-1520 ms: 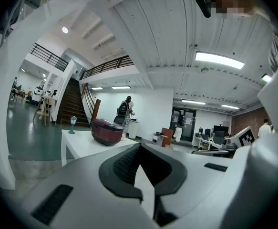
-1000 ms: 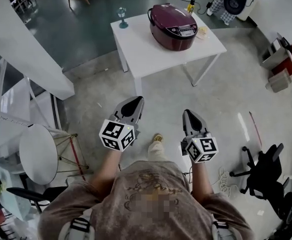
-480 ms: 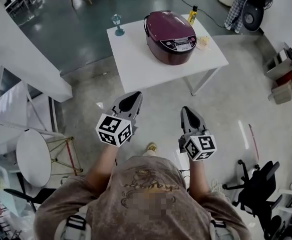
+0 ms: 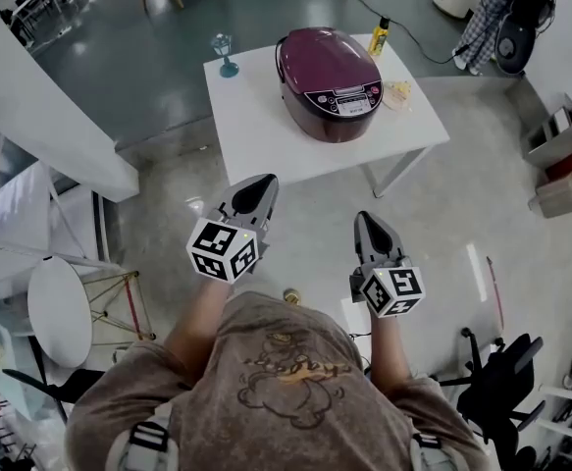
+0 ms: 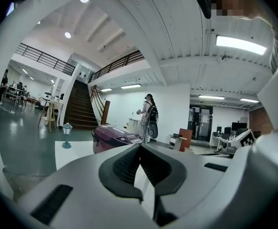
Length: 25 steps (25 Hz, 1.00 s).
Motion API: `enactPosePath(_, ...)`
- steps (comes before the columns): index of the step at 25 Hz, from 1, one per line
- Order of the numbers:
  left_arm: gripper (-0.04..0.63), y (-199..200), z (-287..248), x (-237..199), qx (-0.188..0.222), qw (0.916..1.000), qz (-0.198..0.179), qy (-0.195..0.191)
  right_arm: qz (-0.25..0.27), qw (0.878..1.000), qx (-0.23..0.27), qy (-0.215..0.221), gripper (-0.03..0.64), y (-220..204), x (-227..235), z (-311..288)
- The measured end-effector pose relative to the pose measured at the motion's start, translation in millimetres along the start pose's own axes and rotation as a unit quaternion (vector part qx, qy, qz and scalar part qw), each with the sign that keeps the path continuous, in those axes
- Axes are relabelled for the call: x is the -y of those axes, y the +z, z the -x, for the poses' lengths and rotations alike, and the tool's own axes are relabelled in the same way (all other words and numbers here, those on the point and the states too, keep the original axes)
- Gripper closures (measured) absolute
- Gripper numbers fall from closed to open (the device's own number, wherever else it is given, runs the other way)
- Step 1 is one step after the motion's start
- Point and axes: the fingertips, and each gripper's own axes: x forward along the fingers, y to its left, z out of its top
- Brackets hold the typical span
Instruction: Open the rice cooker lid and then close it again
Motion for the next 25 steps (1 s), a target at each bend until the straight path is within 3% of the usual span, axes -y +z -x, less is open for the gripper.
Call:
enactPosePath(15,0.574,19,-84,-35,0.020,0.9996,0.018,-0.011,0.016,1.000,-0.010,-0.009,0.614,21,47,-51)
enactPosePath(25,0.574,38,-154,-82,0.021,0.9993,0.021,-0.022,0.029,0.999,-0.013,-0.011,0.614,51,78,-120)
